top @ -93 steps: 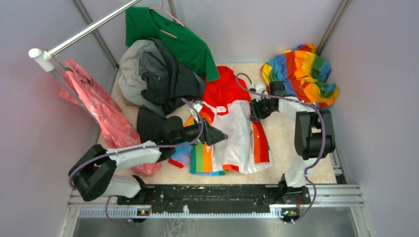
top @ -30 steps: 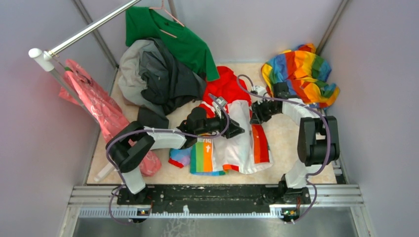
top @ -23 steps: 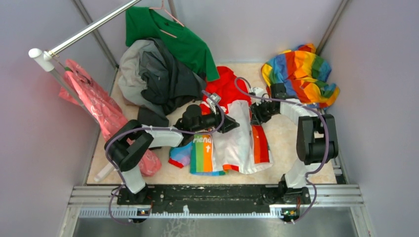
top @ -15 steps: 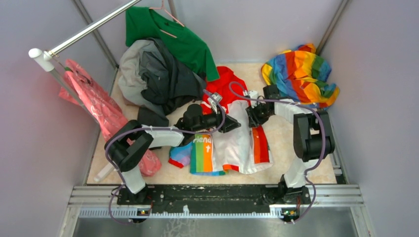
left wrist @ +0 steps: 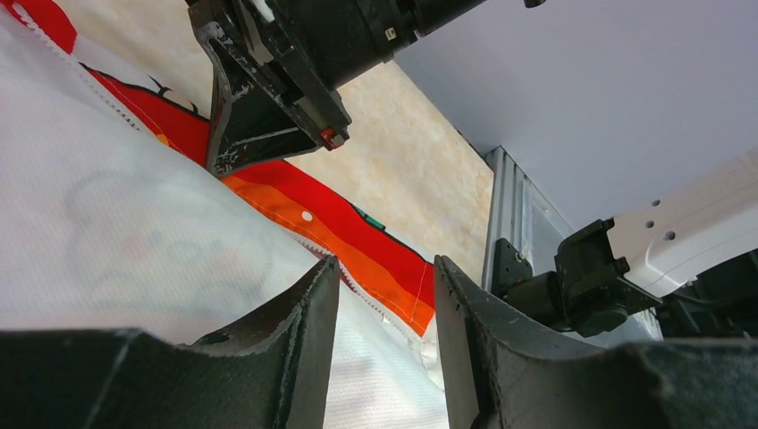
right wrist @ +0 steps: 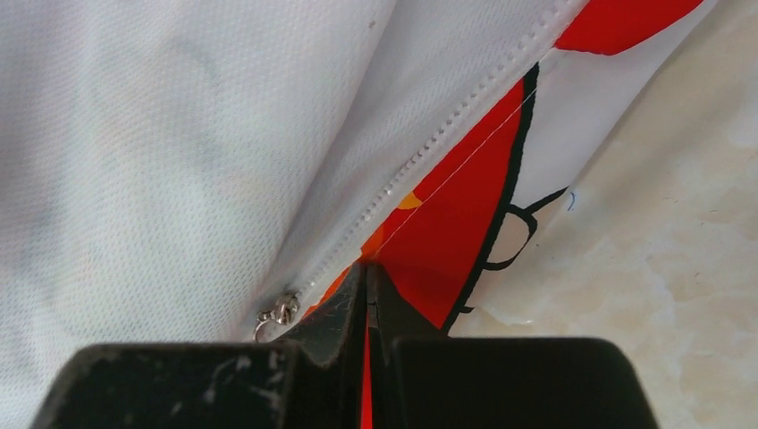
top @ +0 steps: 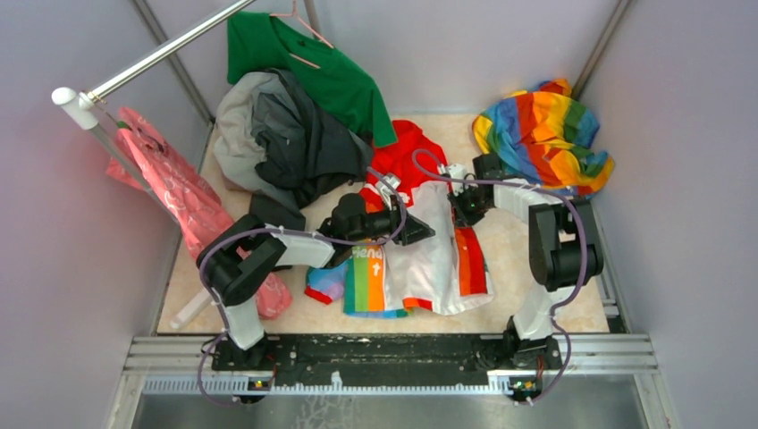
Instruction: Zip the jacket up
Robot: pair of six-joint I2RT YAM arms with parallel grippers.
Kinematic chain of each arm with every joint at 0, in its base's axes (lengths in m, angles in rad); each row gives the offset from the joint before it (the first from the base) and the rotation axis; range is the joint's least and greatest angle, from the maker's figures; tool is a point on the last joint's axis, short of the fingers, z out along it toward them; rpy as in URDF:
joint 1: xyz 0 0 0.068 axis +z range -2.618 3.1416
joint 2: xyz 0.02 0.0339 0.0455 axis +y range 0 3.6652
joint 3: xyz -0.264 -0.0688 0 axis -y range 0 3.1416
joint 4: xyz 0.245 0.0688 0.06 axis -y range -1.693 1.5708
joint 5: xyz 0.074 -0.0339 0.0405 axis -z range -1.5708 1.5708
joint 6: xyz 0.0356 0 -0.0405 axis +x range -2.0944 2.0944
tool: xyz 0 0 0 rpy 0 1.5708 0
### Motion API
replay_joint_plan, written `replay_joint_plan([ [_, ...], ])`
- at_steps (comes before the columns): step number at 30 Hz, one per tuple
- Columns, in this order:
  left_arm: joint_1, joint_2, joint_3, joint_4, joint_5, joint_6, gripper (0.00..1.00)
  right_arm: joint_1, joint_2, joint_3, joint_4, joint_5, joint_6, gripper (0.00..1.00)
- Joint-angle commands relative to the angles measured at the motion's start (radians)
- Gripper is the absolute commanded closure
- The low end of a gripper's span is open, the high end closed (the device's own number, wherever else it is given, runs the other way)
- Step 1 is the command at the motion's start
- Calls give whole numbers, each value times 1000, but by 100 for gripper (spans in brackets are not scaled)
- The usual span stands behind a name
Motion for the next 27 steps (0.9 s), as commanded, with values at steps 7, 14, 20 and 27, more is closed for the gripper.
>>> replay_joint_plan([
  [7,-38,125,87,135,93,-131,49,-70,-69,26,-11,-218,5,99],
  [14,-67,228,149,43,4,-146,57,-111,-59,23,1,-278,36,77],
  [20,-73,297,202,-123,-62,-112,70,-87,-51,7,41,-214,64,61],
  [27,-75,265,192,-359,-259,-65,75,-13,-34,6,76,-29,78,60],
])
